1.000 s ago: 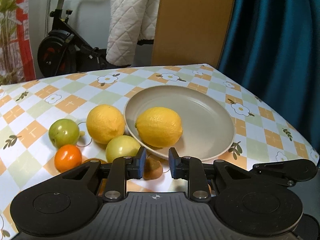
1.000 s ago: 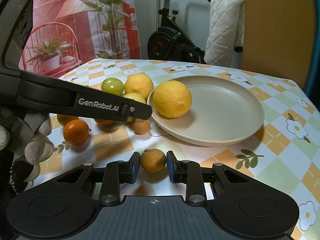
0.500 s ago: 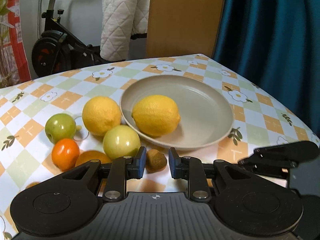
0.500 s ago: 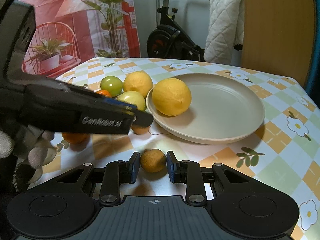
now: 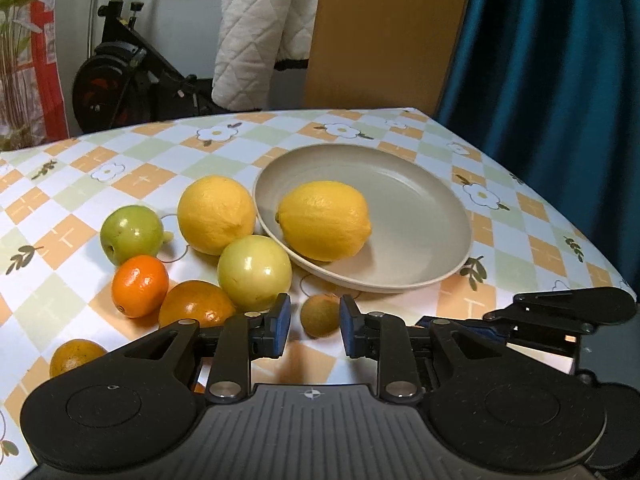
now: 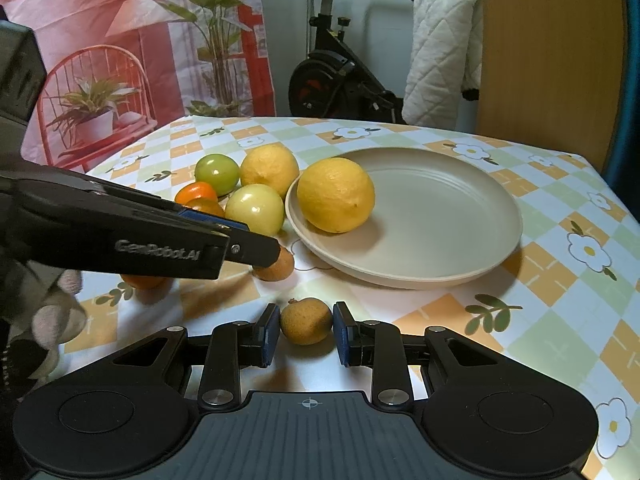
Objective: Organize fruits
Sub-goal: 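Close the left tool on the small brown fruit beside the plate, then carry the small brown fruits onto the plate with both tools and open them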
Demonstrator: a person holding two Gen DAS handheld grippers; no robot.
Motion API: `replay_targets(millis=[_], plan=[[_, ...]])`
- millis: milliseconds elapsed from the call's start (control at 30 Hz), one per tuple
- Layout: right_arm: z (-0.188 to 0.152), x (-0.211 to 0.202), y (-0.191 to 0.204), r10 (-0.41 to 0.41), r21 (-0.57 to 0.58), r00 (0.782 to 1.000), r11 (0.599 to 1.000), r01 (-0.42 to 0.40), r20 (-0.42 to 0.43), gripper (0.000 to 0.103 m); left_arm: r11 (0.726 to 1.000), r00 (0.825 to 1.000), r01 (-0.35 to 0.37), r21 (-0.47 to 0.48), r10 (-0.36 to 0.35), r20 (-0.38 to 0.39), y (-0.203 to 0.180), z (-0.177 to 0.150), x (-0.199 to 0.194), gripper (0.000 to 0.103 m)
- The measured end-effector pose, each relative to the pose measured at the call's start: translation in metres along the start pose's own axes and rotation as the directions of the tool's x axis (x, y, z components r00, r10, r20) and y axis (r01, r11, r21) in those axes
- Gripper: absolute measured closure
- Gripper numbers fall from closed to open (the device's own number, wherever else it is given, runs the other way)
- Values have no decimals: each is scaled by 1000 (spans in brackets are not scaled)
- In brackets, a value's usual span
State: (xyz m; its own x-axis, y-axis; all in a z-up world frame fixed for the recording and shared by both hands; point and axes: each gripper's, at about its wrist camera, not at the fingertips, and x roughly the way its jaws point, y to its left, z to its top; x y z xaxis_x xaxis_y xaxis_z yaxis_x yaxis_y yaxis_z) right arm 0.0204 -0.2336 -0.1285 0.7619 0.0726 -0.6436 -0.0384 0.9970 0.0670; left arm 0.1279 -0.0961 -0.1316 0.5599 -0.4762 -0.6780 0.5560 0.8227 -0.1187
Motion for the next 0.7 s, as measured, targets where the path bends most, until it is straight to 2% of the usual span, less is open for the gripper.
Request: replay_targets(millis=[267,433,700], plan=[[0,1,0,1,2,1000,1000,-1,-3,77,999,999,23,27,-22,-28,-6,2,14,70],[0,1,-2,-2,8,1000,1000,2,-2,77,999,999,-4,50,6,-43,-6,-3,15,75],[0,2,-2,-2,9,1000,1000,2,-2,77,1000,999,-23,1,23,-29,2,-9,1,75]])
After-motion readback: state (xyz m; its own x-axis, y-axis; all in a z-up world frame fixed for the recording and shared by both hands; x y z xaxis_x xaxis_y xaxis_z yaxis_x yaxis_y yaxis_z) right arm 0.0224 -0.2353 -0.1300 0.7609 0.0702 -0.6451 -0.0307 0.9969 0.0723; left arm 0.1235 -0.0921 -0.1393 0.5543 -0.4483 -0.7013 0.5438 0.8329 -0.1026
